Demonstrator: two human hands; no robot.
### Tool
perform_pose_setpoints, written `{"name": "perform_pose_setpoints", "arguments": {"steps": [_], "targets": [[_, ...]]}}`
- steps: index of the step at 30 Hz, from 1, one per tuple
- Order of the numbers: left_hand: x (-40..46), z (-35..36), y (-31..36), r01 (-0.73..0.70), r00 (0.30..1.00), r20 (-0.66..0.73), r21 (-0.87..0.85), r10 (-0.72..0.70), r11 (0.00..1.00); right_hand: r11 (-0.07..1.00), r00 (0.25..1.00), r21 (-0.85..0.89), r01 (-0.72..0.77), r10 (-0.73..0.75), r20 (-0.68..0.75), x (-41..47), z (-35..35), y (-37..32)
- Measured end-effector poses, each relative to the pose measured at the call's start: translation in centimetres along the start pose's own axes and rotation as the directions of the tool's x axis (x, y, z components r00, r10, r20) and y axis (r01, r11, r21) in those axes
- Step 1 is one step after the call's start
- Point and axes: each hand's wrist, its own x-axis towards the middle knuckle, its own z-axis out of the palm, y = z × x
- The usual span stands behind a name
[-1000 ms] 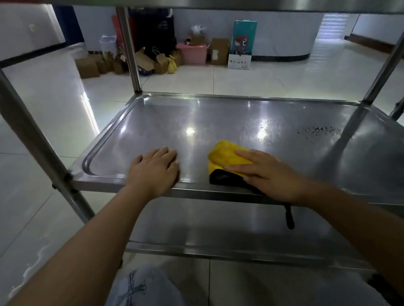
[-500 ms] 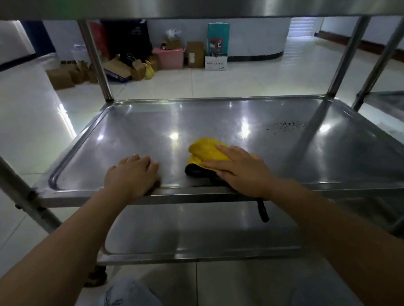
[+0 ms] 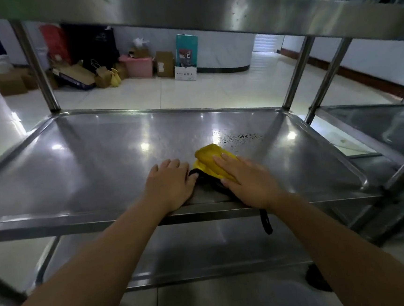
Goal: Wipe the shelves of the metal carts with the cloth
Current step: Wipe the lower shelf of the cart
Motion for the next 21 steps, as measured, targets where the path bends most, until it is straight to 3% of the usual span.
{"name": "perform_pose_setpoints", "arguments": {"steps": [3,8,14,21], "targets": [[0.2,0.4,-0.8,-0.021,0.999,-0.034,-0.127,0.017,0.992,0.998,0.998,-0.023,-0.057,0.056,-0.026,-0.4,-0.7,3.6],[0.1,0.6,-0.5,-0.02,0.997,-0.081,-0.06,0.015,0.998,0.961,0.964,-0.089,-0.264,0.258,-0.069,1.2,-0.6,4.9],[0.3,0.8,-0.9,0.129,0.991,-0.034,0.04,-0.128,0.991,0.994,0.994,-0.014,-0.106,0.106,0.033,6.3,0.8,0.1],[0.4,0.6,-0.7,0.142,0.989,-0.051,-0.001,-0.142,0.99,0.996,0.995,-0.042,0.074,-0.071,0.069,11.5,1.5,-2.4]]}}
